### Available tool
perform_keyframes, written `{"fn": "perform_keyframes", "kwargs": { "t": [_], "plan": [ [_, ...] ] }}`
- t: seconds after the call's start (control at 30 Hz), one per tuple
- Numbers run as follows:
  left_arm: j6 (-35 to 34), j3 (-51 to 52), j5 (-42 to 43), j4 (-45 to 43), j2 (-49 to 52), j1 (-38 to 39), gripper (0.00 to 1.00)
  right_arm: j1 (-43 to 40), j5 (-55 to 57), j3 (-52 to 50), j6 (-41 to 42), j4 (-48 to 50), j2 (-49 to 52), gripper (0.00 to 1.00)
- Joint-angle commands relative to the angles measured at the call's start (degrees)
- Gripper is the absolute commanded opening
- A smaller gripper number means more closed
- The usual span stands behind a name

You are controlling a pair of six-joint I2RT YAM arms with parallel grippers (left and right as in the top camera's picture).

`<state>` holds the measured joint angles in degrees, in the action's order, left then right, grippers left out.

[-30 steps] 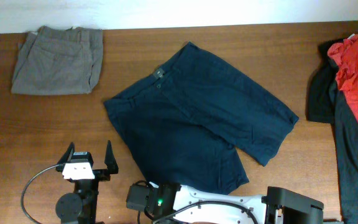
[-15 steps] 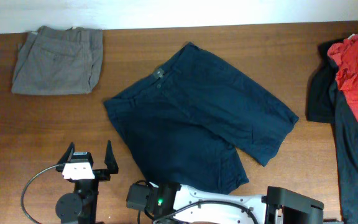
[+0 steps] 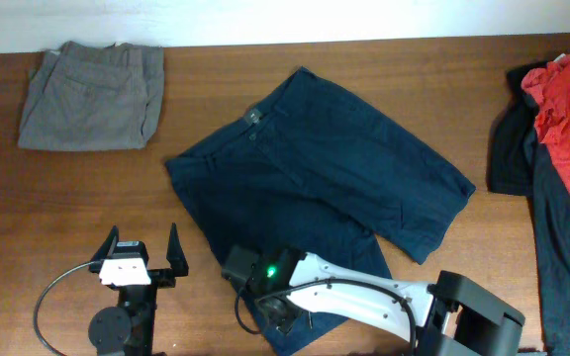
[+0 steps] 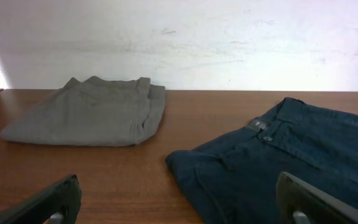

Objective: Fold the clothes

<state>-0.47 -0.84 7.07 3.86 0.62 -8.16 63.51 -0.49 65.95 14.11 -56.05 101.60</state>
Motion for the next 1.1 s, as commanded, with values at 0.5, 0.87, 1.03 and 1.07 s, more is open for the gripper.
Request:
{"fn": "perform_keyframes", "kwargs": {
  "t": [0.5,0.87,1.03,1.07],
  "plan": [
    [0.24,0.33,0.63,0.07,-0.33,0.15,0.99,0.26,-2.51,-7.58,-0.35,3.41,0.42,0.51],
    [0.24,0.33,0.63,0.07,-0.33,0.15,0.99,-0.17,-2.69,-8.74,-0.13,5.57,1.20,0.20],
    [0.24,0.33,0.66,0.04,-0.33,0.15,0.99,-2.45,-4.70,-8.74,1.84,5.55,1.20,0.04],
    [0.26,0.33,0.66,0.04,-0.33,0.15,0.99,-2.97,-4.98,-8.72,1.84,5.55,1.20,0.04]
  ]
}}
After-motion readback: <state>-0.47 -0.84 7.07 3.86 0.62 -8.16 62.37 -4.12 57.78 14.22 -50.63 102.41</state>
